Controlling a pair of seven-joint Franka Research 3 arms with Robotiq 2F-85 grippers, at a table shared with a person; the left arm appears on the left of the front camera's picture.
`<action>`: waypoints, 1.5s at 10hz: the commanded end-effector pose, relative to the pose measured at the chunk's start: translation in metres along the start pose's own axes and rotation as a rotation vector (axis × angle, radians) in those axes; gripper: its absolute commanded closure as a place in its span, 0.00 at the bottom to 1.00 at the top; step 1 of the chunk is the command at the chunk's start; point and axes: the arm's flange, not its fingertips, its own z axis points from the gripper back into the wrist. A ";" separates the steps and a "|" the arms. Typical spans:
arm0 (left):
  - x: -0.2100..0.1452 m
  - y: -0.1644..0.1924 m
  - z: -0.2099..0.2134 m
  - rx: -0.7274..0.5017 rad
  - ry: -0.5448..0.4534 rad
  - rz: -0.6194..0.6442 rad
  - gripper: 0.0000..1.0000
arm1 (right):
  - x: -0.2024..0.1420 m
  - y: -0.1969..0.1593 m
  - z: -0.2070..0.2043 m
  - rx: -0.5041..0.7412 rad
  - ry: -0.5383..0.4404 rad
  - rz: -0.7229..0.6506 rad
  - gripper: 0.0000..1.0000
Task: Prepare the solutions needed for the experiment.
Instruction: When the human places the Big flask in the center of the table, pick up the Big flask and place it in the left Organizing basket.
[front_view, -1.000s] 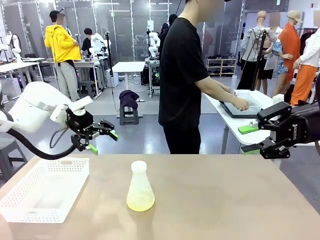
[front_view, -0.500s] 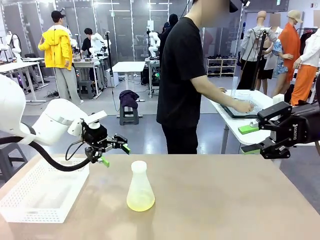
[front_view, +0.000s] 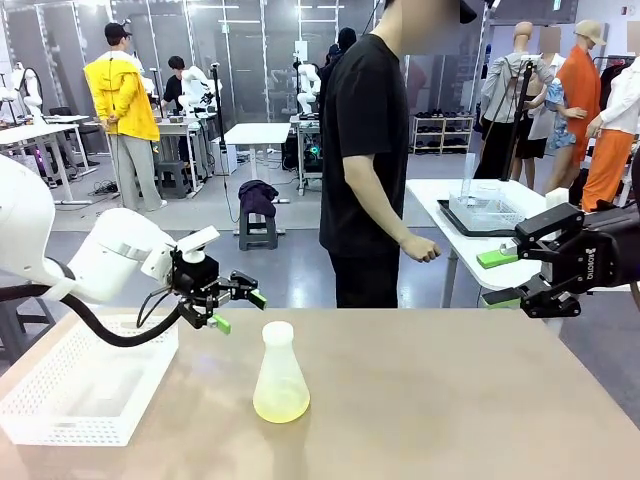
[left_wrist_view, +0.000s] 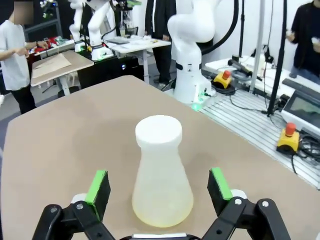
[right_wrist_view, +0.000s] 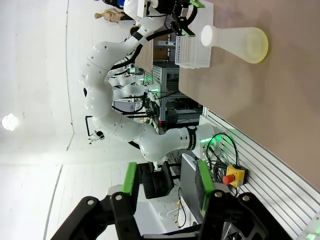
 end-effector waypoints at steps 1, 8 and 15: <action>0.001 -0.003 -0.001 -0.019 -0.066 0.032 0.00 | 0.001 0.001 0.000 0.014 -0.003 0.011 0.42; -0.017 -0.003 -0.025 -0.009 -0.067 0.016 0.00 | 0.001 0.001 0.000 0.014 -0.003 0.011 0.42; -0.051 0.002 -0.067 0.003 -0.185 0.002 0.00 | 0.001 0.001 0.000 0.014 -0.003 0.011 0.42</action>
